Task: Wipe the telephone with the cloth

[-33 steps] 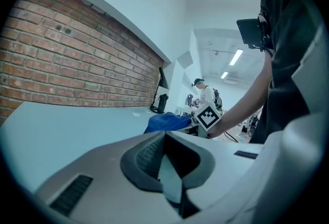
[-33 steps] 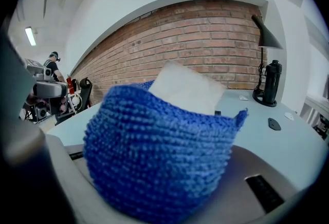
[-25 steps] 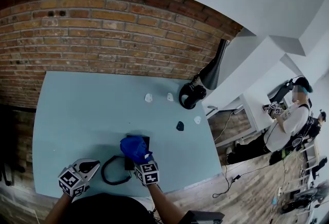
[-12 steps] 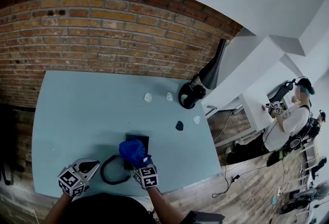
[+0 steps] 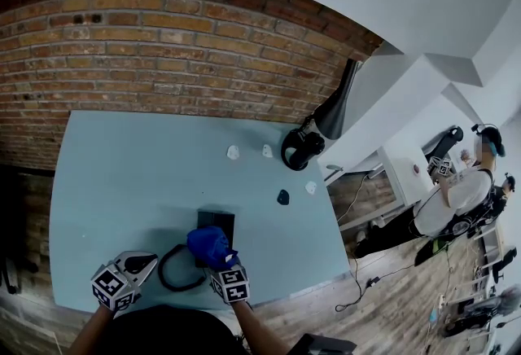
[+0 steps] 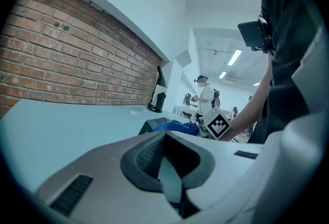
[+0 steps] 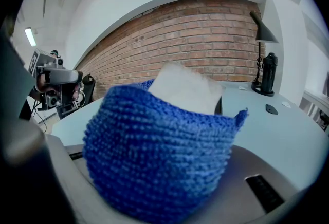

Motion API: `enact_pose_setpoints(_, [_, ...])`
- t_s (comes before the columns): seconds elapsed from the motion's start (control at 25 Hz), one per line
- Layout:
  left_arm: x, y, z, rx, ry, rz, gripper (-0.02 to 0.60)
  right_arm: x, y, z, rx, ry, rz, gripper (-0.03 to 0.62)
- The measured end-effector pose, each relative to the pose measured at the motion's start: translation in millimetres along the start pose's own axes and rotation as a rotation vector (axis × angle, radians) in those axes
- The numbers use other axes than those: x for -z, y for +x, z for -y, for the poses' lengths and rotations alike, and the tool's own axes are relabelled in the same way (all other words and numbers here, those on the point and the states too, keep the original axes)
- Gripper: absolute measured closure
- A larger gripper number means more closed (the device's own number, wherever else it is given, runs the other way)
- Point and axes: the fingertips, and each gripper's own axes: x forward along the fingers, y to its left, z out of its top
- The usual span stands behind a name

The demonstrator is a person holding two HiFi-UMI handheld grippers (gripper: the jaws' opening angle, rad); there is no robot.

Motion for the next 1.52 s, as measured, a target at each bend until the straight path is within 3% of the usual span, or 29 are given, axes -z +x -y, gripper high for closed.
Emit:
enact_pose_setpoints(1.2, [4.9, 2.5, 4.6, 0.018, -0.013, -0.01, 0.56, 33.9, -16.4, -13.5, -0.08, 0.05, -0.012, 0.457])
enact_pose_setpoints(1.44, [5.6, 3.8, 5.7, 0.021, -0.019, -0.009, 0.56, 39.8, -25.5, -17.2, -0.19, 0.231, 0.032, 0.457])
enact_pose_setpoints(1.52, [5.0, 2.8, 5.0, 0.018, -0.023, -0.006, 0.56, 34.9, -30.5, -20.3, -0.216, 0.241, 0.045, 0.457])
